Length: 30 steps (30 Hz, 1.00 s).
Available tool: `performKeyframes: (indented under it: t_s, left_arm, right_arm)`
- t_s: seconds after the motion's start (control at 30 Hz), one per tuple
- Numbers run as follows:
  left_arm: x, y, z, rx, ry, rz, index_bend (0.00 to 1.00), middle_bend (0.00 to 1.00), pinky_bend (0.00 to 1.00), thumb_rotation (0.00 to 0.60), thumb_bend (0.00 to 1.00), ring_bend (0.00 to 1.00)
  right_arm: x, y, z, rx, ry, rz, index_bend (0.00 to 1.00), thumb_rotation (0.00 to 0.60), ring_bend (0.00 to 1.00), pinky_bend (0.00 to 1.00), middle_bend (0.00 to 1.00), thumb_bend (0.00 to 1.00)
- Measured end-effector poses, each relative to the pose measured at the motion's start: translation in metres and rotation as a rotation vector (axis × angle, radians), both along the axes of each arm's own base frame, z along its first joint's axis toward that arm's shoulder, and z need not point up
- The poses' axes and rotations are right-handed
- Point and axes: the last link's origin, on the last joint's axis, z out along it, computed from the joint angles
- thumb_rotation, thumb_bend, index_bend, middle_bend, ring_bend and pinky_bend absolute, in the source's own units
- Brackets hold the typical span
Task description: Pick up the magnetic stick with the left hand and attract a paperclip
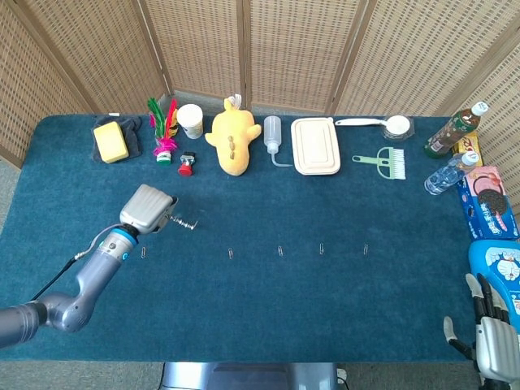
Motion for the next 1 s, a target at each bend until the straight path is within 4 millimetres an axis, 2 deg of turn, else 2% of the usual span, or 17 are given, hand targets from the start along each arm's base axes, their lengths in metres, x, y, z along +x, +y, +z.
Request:
performKeyframes:
  t_s: [0.07, 0.13, 0.17, 0.23, 0.33, 0.43, 0.6, 0.77, 0.9, 1.0]
  left_arm:
    - [0.005, 0.005, -0.004, 0.003, -0.012, 0.007, 0.56, 0.83, 0.7, 0.6, 0.65, 0.82]
    - [0.007, 0.007, -0.008, 0.001, -0.018, 0.016, 0.4, 0.75, 0.7, 0.6, 0.58, 0.75]
    - [0.008, 0.007, -0.009, -0.003, -0.02, 0.02, 0.29, 0.67, 0.7, 0.6, 0.54, 0.69]
    - [0.009, 0.005, -0.012, -0.017, -0.032, 0.031, 0.16, 0.53, 0.64, 0.6, 0.49, 0.56]
    - [0.01, 0.002, -0.014, -0.032, -0.059, 0.045, 0.05, 0.35, 0.55, 0.585, 0.48, 0.36]
    - [0.009, 0.0, -0.011, -0.036, -0.103, 0.066, 0.02, 0.27, 0.47, 0.549, 0.48, 0.28]
    - [0.0, -0.007, 0.0, -0.027, -0.196, 0.114, 0.03, 0.27, 0.42, 0.52, 0.48, 0.25]
    - [-0.019, -0.031, 0.02, 0.008, -0.309, 0.154, 0.05, 0.27, 0.4, 0.514, 0.48, 0.24]
    - [-0.031, -0.047, 0.032, 0.033, -0.329, 0.154, 0.06, 0.26, 0.4, 0.515, 0.48, 0.24]
    - [-0.046, -0.064, 0.049, 0.083, -0.342, 0.161, 0.08, 0.26, 0.4, 0.513, 0.48, 0.24]
  right_arm:
    - [0.0, 0.001, 0.001, -0.004, 0.001, -0.001, 0.0, 0.6, 0.0, 0.11, 0.01, 0.44]
    - [-0.001, 0.003, 0.002, -0.008, 0.0, -0.005, 0.0, 0.6, 0.0, 0.11, 0.01, 0.44]
    - [-0.001, 0.003, 0.002, -0.01, 0.0, -0.006, 0.0, 0.6, 0.0, 0.11, 0.01, 0.44]
    - [-0.001, 0.004, 0.003, -0.013, 0.001, -0.007, 0.0, 0.6, 0.0, 0.11, 0.01, 0.44]
    - [0.0, 0.002, 0.004, -0.01, -0.001, -0.002, 0.0, 0.6, 0.0, 0.11, 0.03, 0.44]
    - [0.0, 0.0, 0.004, -0.007, -0.002, 0.004, 0.0, 0.6, 0.0, 0.11, 0.04, 0.44]
    - [0.001, -0.006, 0.004, -0.001, 0.005, 0.02, 0.0, 0.6, 0.0, 0.11, 0.04, 0.44]
    - [0.004, -0.017, 0.005, 0.025, 0.022, 0.036, 0.0, 0.6, 0.0, 0.11, 0.02, 0.44]
    - [0.008, -0.024, 0.006, 0.037, 0.045, 0.056, 0.0, 0.6, 0.0, 0.11, 0.02, 0.44]
    - [0.016, -0.034, 0.01, 0.04, 0.075, 0.096, 0.0, 0.6, 0.0, 0.11, 0.01, 0.44]
